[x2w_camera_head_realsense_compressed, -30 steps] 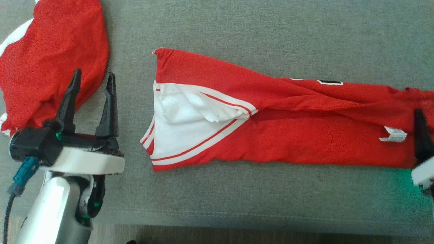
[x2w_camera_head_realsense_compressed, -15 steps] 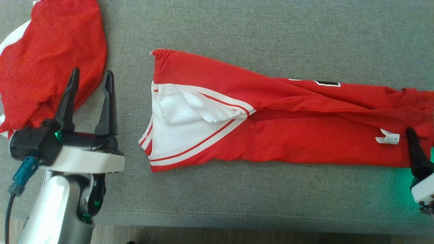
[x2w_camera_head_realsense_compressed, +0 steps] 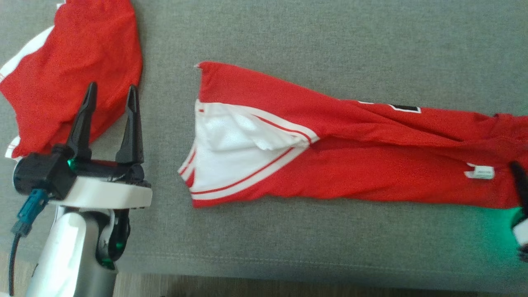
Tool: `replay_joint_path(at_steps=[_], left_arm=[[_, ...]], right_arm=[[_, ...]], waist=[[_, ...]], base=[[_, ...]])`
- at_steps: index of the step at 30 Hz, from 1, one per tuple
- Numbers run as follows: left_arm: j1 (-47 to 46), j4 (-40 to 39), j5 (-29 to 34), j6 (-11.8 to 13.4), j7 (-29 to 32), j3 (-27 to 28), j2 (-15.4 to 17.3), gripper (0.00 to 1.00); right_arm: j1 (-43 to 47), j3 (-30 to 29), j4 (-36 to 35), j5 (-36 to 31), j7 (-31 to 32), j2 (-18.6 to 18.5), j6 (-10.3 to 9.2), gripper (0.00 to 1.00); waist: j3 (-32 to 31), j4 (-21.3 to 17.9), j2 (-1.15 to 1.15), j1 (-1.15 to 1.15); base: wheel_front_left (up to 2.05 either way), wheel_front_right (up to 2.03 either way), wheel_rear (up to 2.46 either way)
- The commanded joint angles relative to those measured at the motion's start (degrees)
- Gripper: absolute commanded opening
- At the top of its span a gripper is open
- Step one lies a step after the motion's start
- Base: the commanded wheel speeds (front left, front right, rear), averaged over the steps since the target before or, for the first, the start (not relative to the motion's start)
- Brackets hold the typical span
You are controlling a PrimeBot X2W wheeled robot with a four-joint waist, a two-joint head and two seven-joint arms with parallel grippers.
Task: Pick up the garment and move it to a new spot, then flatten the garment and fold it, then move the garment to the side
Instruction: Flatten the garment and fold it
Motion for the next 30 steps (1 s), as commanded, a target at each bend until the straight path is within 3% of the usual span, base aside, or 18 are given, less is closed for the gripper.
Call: replay_joint_path(at_steps=[1,10,14,22,30], left_arm=[[-0.5,-1.6,0.6,-0.1,-0.3,2.8,0.8,1.0],[1.5,-1.4,2.0,-0.3,-0.3,3.6,0.2,1.0],[2.3,-1.5,2.2,-0.1,-0.3,3.9,0.0,1.0],[3.7,-1.5,2.7,0.3,-0.3,3.7,0.1,1.0],[4.1,-1.6,2.6,0.7,-0.1,3.2,0.2,1.0]], right_arm=[[-0.3,-0.3,-2.0,-0.1,-0.6,-0.7,-0.04,0.0],[-3.7,-9.5,-4.5,-3.2,-1.2,-0.7,-0.04,0.0],[-4.7,-9.8,-5.9,-4.2,-0.9,-0.7,-0.04,0.0],[-7.5,4.8,-11.5,-3.1,-1.6,-0.7,-0.04,0.0],[-7.8,26.6,-1.0,3.7,-10.7,-0.7,-0.04,0.0]], waist=[[-0.6,0.0,0.0,0.0],[-4.5,-0.2,0.0,0.0],[-5.8,-0.3,0.0,0.0],[-9.0,-0.9,0.0,0.0],[-10.0,-0.6,0.0,0.0]], base=[[0.0,0.0,0.0],[0.0,0.0,0.0],[0.0,0.0,0.0],[0.0,0.0,0.0],[0.0,0.0,0.0]])
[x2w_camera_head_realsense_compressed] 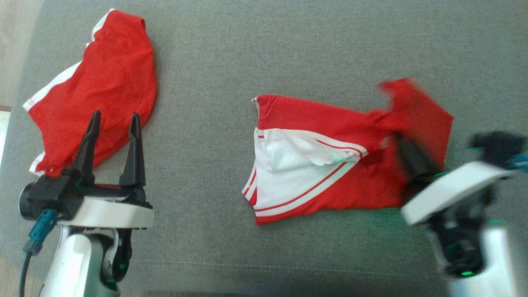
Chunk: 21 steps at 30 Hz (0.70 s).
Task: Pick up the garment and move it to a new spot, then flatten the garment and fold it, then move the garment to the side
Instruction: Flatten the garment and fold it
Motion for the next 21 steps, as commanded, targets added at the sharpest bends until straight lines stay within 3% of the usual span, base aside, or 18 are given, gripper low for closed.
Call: replay_joint_path(at_steps=[1,6,12,21], left_arm=[[-1.0,-1.9,0.6,0.3,-0.1,1.9,1.1,1.0],[-1.1,-1.7,0.5,0.4,0.0,1.5,1.1,1.0],[-1.8,-1.2,0.2,0.1,0.0,1.1,1.1,1.0],[-2.4,-0.1,-0.2,0.0,-0.1,0.9,0.9,1.0]], right_arm=[[-1.2,4.8,0.4,1.7,-2.4,-0.3,-0.04,0.0],[-3.4,17.0,9.9,7.6,-11.9,-0.3,-0.04,0.0],[-9.2,27.3,17.8,13.6,-21.6,-0.3,-0.04,0.0],[-15.3,36.1,28.8,16.8,-26.5,-0.3,-0.04,0.0]], waist=[[0.1,0.2,0.0,0.0],[0.6,1.0,0.0,0.0],[1.7,1.9,0.0,0.0],[2.1,3.1,0.0,0.0]], base=[[0.0,0.0,0.0],[0.0,0.0,0.0],[0.0,0.0,0.0],[0.0,0.0,0.0]])
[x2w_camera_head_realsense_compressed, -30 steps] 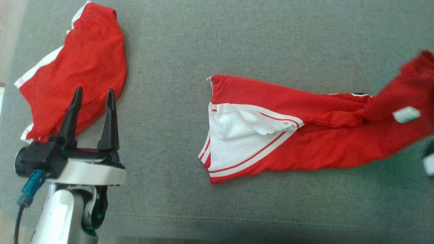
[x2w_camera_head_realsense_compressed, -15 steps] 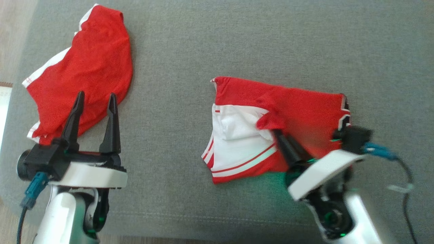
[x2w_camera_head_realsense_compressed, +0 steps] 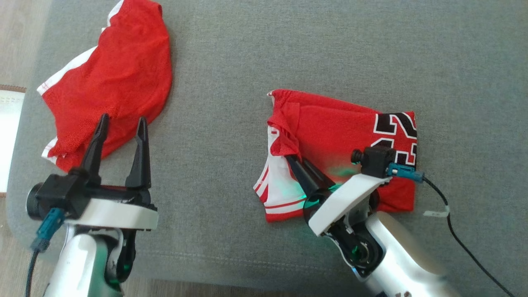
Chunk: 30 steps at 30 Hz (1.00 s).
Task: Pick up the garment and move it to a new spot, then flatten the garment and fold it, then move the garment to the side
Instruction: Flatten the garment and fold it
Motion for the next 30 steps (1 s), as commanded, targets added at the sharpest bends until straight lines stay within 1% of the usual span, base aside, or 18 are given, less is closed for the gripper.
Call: replay_joint_path(at_steps=[1,2,4,7,8,12,18,23,26,30], left_arm=[[-2.0,-1.6,-0.2,0.1,-0.2,2.0,0.9,1.0],[-2.0,-1.5,-0.2,0.1,-0.2,2.0,0.9,1.0],[-1.9,-1.4,-0.2,0.2,-0.2,2.1,0.9,1.0],[-1.8,-1.4,-0.2,0.3,-0.3,2.3,0.9,1.0],[-1.8,-1.4,-0.3,0.4,-0.3,2.4,0.9,1.0],[-1.9,-1.5,-0.3,0.4,-0.3,2.7,1.1,1.0],[-1.9,-1.9,-0.1,0.8,-0.3,3.4,1.9,1.0],[-1.7,-2.7,0.0,1.4,-0.3,4.2,2.3,1.0],[-1.3,-3.1,-0.1,1.6,-0.3,4.6,2.4,1.0],[-1.0,-3.5,-0.1,1.6,-0.3,4.7,2.5,1.0]], right_arm=[[-1.5,1.3,-1.3,0.4,-0.7,0.7,-0.04,0.39],[-1.8,1.6,-0.7,0.5,-1.3,0.7,-0.04,1.0],[-3.0,3.1,-0.3,-0.8,-2.4,0.7,-0.04,1.0],[-4.7,4.6,-0.9,-7.0,-4.8,0.7,-0.04,1.0],[-5.2,4.5,-1.2,-10.1,-5.8,0.7,-0.04,1.0],[-4.5,1.9,-4.9,-16.8,-8.3,0.7,-0.04,1.0],[-1.8,-7.8,-12.5,-28.4,-10.1,0.7,-0.04,1.0],[1.9,-17.6,-19.2,-37.3,-8.9,0.4,-0.04,1.0],[4.8,-23.4,-22.7,-40.4,-7.6,-0.8,-0.04,1.0],[9.1,-30.0,-26.0,-42.0,-6.0,-2.3,-0.04,1.0]], waist=[[0.0,0.0,0.0,0.0],[0.0,0.1,0.0,0.0],[-0.1,0.0,0.0,0.0],[-0.2,-0.2,0.0,0.0],[-0.3,-0.3,0.0,0.0],[-0.6,-0.6,0.0,0.0],[-1.1,-1.3,0.0,0.0],[-1.8,-1.5,0.0,0.0],[-2.5,-1.5,0.0,0.0],[-3.3,-1.4,0.0,0.0]], base=[[0.0,0.0,0.0],[0.0,0.0,0.0],[0.0,0.0,0.0],[0.0,0.0,0.0],[0.0,0.0,0.0],[0.0,0.0,0.0],[0.0,0.0,0.0],[0.0,0.0,0.0],[0.0,0.0,0.0],[0.0,0.0,0.0]])
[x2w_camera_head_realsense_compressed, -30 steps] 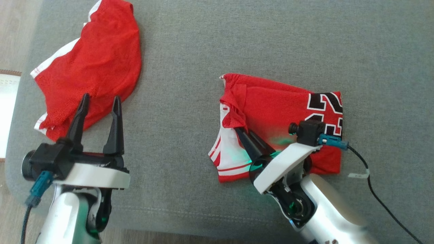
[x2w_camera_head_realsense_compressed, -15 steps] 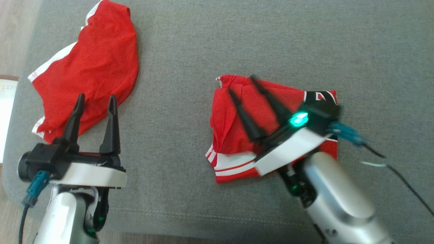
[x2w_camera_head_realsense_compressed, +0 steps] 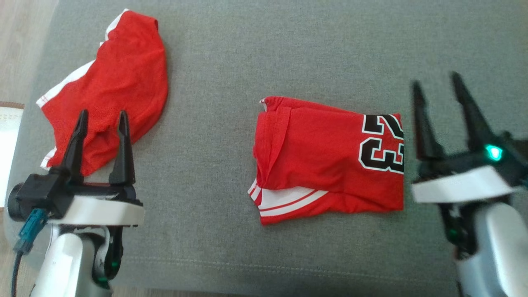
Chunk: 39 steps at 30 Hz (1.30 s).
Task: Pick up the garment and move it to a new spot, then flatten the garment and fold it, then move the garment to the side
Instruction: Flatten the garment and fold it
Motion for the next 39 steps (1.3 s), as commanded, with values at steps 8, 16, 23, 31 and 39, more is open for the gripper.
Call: replay_joint_path(at_steps=[8,16,23,31,39], left_arm=[[1.1,-2.4,0.5,0.1,-0.3,1.5,2.0,1.0],[5.4,-2.0,1.5,0.6,-0.1,0.2,2.4,1.0],[7.1,-2.0,2.4,0.6,0.6,-1.2,3.1,1.0],[8.9,-1.9,2.9,0.7,1.6,-2.5,3.5,1.0],[9.8,-1.9,2.6,1.0,2.2,-3.0,3.7,1.0]], right_arm=[[6.4,-2.5,-5.3,-0.1,2.0,-0.1,-0.04,1.0],[12.0,-3.6,-6.0,0.6,2.4,0.5,-0.04,1.0],[15.6,-4.5,-7.0,0.7,2.9,0.8,-0.04,1.0],[18.4,-4.6,-7.1,0.7,3.5,1.1,-0.04,1.0],[19.4,-4.7,-7.1,1.0,3.9,1.2,-0.04,1.0]], waist=[[-3.9,-0.4,0.0,0.0],[-8.3,-1.3,0.0,0.0],[-10.1,-1.7,0.0,0.0],[-12.4,-2.5,0.0,0.0],[-13.3,-3.2,0.0,0.0]], base=[[0.0,0.0,0.0],[0.0,0.0,0.0],[0.0,0.0,0.0],[0.0,0.0,0.0],[0.0,0.0,0.0]])
